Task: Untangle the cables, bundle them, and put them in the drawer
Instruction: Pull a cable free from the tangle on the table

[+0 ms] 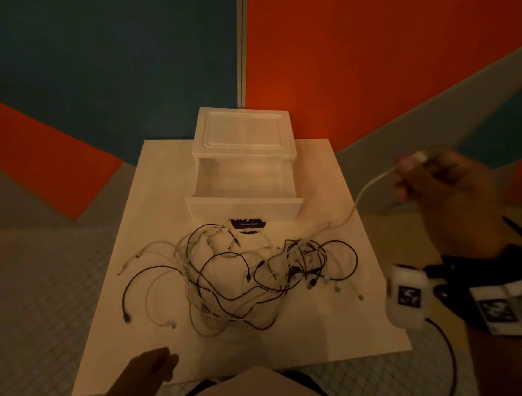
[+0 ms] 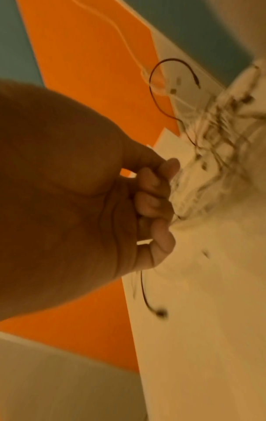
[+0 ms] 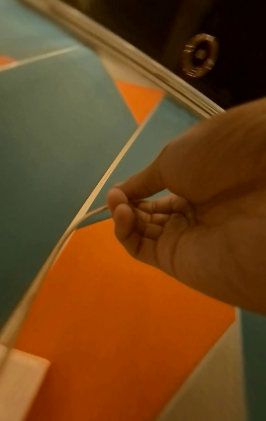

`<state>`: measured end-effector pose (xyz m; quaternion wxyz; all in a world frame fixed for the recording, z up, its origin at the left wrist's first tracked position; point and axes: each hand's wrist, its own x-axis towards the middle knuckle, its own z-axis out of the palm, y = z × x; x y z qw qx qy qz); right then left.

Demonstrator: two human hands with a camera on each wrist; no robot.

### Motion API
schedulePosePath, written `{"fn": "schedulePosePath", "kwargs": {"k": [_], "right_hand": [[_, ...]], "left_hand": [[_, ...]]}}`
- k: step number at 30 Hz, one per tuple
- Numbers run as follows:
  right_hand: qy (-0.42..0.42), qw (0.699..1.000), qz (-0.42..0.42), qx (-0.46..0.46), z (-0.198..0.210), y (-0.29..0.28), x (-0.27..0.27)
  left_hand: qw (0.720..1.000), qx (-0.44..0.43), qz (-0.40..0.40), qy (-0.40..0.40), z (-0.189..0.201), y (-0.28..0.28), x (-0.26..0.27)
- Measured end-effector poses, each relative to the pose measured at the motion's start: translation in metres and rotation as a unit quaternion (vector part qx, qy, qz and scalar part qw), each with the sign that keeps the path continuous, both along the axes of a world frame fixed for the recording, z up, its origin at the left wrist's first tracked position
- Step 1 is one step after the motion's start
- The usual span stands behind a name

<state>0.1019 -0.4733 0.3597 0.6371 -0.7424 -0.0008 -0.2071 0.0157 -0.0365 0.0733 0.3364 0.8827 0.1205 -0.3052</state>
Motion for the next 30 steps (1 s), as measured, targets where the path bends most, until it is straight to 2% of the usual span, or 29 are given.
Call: {"fn": "schedulePosePath", "kwargs": {"k": [2, 4, 6, 9, 13, 15, 19, 22, 25, 28, 30], "right_hand": [[-0.001, 0.997, 0.073, 0.019, -0.001, 0.014, 0.001], [0.057, 0.990, 0.123, -0.041, -0.026, 0.034, 0.005], [0.116, 0.976, 0.170, -0.066, -0.060, 0.057, 0.010], [0.164, 0.960, 0.223, -0.045, -0.099, 0.089, 0.011], [0.175, 0.946, 0.248, -0.116, -0.119, 0.119, 0.011], [0.172, 0.940, 0.268, -0.124, -0.120, 0.127, 0.013], [0.156, 0.956, 0.243, -0.045, -0.114, 0.139, 0.013], [0.151, 0.955, 0.256, -0.021, -0.113, 0.144, 0.010], [0.161, 0.934, 0.301, -0.104, -0.125, 0.144, 0.005], [0.165, 0.918, 0.298, -0.205, -0.157, 0.131, 0.002], [0.173, 0.920, 0.270, -0.228, -0.183, 0.117, 0.003]], "left_hand": [[0.999, -0.034, -0.036, -0.020, 0.028, -0.016, 0.012], [0.993, -0.102, -0.029, -0.050, 0.056, -0.027, 0.025], [0.980, -0.147, -0.070, -0.119, 0.081, -0.039, 0.035], [0.940, -0.250, -0.072, -0.219, 0.122, -0.066, 0.054], [0.894, -0.343, -0.079, -0.277, 0.152, -0.103, 0.077], [0.883, -0.366, -0.074, -0.284, 0.157, -0.117, 0.085], [0.853, -0.439, -0.020, -0.282, 0.159, -0.131, 0.093], [0.831, -0.469, 0.013, -0.299, 0.160, -0.134, 0.095], [0.812, -0.491, 0.039, -0.312, 0.164, -0.131, 0.097], [0.761, -0.571, 0.125, -0.281, 0.172, -0.110, 0.109], [0.733, -0.601, 0.164, -0.274, 0.180, -0.089, 0.117]]}}
